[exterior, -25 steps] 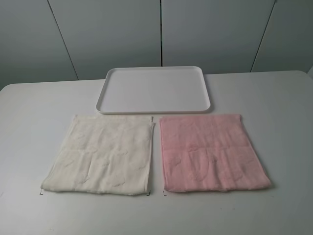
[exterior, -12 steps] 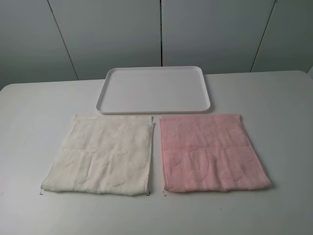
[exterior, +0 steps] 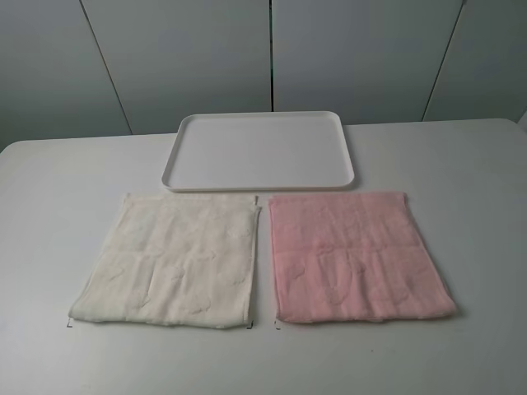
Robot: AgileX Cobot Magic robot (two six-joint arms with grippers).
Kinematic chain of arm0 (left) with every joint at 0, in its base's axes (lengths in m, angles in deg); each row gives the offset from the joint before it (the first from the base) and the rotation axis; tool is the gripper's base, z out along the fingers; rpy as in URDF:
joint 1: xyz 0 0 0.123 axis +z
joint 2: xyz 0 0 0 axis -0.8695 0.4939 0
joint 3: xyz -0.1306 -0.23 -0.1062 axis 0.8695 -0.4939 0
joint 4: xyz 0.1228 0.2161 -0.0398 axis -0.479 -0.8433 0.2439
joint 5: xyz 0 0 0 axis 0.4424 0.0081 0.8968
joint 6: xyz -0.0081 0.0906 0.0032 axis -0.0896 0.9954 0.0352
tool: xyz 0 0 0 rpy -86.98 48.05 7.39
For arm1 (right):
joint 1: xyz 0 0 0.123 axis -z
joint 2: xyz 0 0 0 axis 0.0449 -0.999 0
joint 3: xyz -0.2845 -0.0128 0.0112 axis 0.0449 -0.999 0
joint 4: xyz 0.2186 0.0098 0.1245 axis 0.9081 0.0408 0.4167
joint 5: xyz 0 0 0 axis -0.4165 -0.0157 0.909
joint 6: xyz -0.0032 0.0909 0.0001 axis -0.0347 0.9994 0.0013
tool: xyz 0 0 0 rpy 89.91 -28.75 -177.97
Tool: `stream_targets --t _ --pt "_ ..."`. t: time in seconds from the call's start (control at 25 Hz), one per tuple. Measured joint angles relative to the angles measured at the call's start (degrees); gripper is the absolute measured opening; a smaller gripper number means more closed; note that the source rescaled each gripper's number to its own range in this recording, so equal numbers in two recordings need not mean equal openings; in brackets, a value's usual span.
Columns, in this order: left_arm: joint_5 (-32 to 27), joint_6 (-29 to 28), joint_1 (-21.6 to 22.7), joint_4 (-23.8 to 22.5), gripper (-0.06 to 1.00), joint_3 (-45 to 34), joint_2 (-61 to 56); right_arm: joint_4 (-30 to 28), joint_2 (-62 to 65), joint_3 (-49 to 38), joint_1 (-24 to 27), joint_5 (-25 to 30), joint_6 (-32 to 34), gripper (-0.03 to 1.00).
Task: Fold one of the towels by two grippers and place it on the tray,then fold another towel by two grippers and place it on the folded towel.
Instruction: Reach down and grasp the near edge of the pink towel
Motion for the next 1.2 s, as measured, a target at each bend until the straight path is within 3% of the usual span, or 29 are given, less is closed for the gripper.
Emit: stream_targets --t 1.2 --pt "0.0 0.0 0.0 0.6 1.0 0.0 0.0 1.0 0.0 0.0 -0.1 0.0 0.1 1.0"
